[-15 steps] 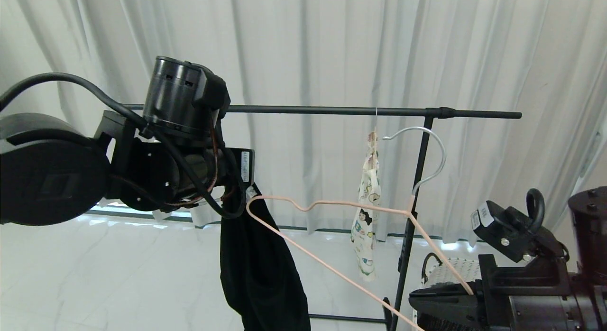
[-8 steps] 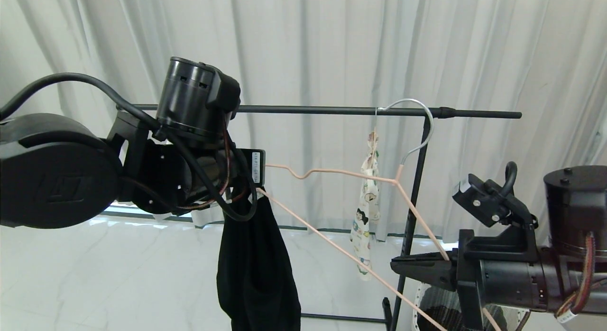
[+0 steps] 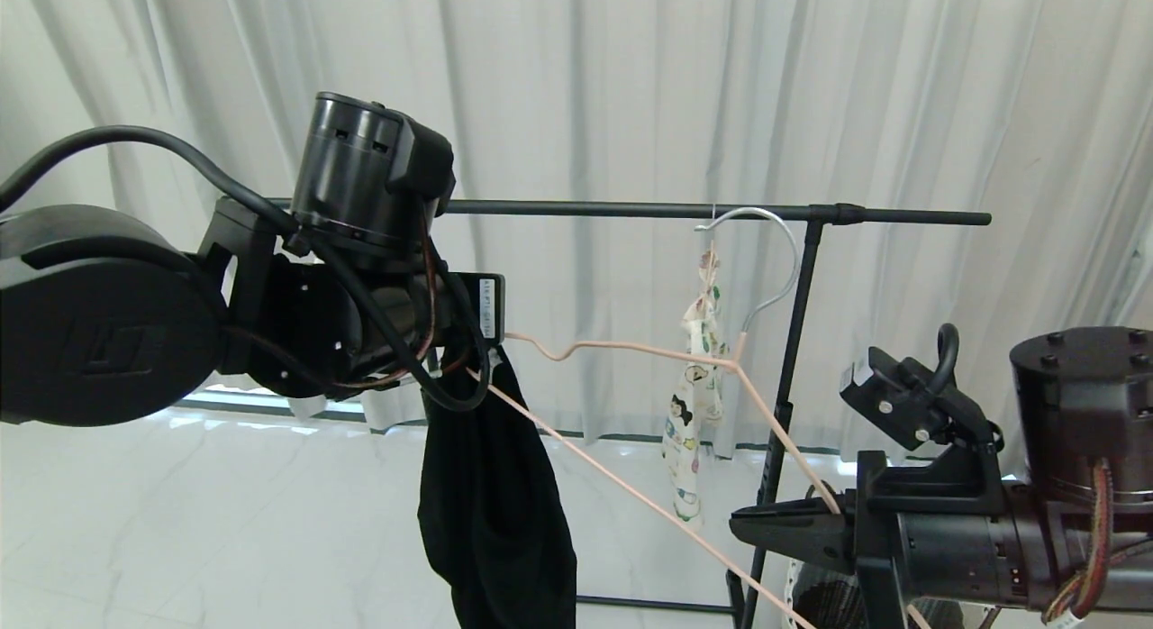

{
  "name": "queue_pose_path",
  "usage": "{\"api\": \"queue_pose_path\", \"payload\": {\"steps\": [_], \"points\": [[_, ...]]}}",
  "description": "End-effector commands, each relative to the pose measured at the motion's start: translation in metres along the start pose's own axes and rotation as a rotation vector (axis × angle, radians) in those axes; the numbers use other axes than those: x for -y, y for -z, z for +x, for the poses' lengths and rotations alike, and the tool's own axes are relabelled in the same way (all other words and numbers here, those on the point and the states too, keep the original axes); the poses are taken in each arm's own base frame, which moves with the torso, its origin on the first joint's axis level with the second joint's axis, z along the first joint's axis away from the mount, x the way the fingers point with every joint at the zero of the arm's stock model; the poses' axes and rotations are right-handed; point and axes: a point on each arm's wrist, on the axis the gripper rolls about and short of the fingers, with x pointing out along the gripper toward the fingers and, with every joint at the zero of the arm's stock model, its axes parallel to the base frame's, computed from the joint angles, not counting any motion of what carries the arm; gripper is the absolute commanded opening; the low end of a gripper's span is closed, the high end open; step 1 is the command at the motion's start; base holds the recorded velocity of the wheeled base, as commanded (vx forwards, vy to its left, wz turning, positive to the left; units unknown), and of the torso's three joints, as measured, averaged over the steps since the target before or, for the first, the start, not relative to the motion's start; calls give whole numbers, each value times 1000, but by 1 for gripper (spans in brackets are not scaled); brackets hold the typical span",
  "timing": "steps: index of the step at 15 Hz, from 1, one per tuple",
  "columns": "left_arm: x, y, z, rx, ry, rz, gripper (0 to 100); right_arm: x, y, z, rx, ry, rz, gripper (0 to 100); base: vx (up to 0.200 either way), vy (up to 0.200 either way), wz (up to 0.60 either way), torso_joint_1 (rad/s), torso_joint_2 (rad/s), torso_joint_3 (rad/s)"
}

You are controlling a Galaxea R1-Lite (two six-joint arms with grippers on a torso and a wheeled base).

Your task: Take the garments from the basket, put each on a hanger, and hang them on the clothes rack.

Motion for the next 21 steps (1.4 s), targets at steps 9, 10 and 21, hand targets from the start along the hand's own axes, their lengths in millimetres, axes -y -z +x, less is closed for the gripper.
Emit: {"api": "queue_pose_path", "payload": {"steps": [9,10,21], "points": [[29,2,-31,34,135,45,0,0,-9,11,4,7,-13,0,0,0,0,0,0,0],[34,3,-37,39,168,55,0,-3,-8,13,-3,-5,-19,0,0,0,0,0,0,0],[69,8,-68,60,335,127,0,-11,-8,43,-59,-52,-8,0,0,0,0,0,0,0]]}}
